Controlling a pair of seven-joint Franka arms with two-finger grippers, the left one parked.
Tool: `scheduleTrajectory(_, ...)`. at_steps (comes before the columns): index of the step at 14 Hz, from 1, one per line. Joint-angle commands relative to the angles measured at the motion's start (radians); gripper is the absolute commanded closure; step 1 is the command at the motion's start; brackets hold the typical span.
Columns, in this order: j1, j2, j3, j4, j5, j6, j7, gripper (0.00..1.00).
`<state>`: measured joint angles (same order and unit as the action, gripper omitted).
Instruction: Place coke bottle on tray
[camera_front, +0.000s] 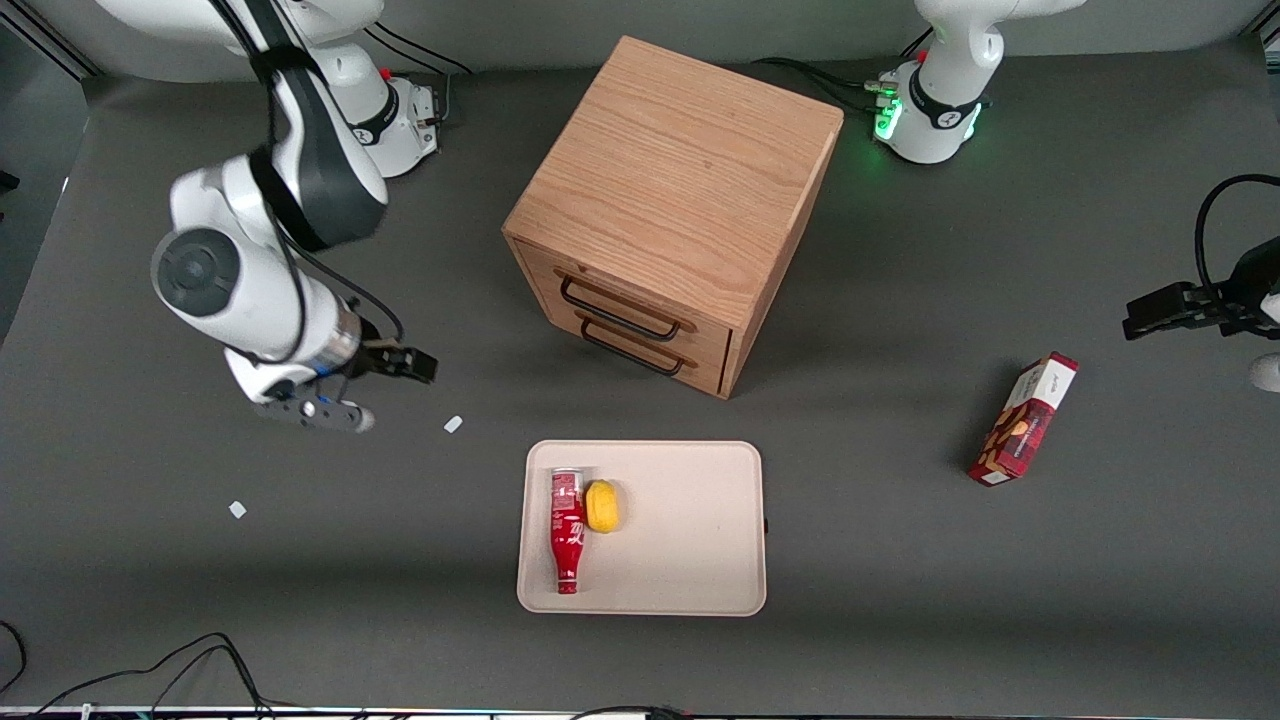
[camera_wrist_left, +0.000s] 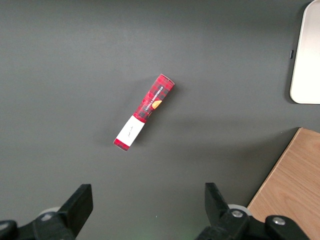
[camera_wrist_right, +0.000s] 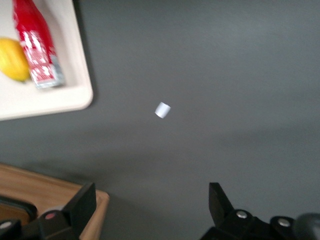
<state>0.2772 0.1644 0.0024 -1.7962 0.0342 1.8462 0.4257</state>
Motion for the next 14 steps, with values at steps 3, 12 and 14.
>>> scheduleTrajectory(3,-0.104,-0.235,0.010,-0.080,-0.014,-0.159,-0.148,0.00)
scheduleTrajectory(12,-0.030,-0.293,-0.133,0.004,-0.004,-0.295,-0.159,0.00)
scheduleTrajectory(14,-0.117,-0.290,-0.049,0.008,-0.002,-0.297,-0.166,0.00)
